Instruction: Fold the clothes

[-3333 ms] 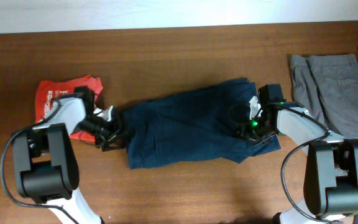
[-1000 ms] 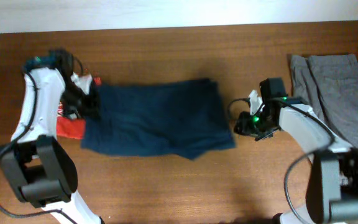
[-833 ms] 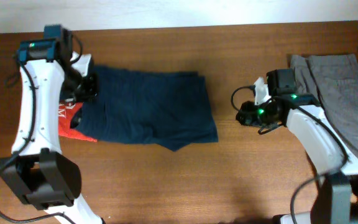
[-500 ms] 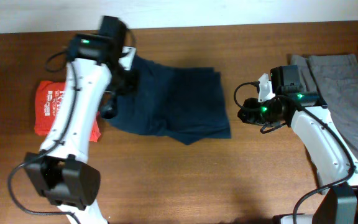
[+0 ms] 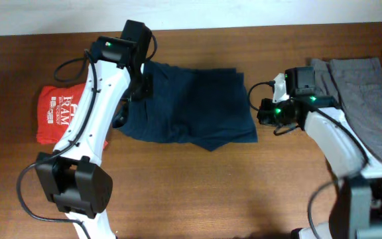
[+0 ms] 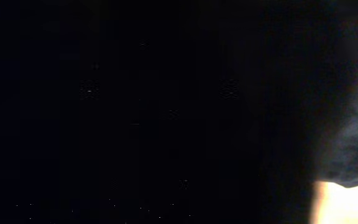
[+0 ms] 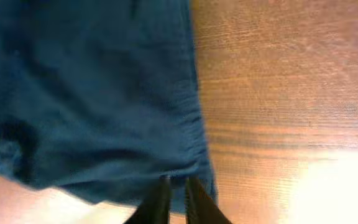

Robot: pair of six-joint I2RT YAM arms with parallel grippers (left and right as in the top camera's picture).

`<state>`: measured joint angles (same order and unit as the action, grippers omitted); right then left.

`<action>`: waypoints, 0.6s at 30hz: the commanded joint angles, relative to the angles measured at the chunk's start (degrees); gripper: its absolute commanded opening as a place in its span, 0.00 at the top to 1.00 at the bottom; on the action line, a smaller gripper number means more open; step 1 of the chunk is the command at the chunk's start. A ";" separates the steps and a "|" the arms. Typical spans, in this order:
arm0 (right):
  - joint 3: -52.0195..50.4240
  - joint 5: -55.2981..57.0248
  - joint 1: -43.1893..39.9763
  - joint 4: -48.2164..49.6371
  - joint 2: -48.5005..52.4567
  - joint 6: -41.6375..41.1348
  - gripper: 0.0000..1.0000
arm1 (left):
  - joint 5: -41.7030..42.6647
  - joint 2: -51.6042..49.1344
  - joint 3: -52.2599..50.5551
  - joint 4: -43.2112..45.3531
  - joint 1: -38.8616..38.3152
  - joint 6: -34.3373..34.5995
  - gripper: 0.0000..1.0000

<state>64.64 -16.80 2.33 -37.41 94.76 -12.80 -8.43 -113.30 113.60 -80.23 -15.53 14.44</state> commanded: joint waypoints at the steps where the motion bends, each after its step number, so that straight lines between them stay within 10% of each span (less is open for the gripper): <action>1: -0.79 -3.98 1.55 2.54 5.49 2.82 0.92 | -1.49 -0.02 0.87 0.68 0.31 1.14 1.00; 18: -0.79 -6.14 11.52 -10.62 13.70 3.56 0.96 | -2.29 0.00 1.05 -1.33 4.96 -0.85 1.00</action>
<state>64.16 -22.22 11.62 -46.04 108.20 -9.89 -9.28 -113.30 113.60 -81.14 -13.58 14.37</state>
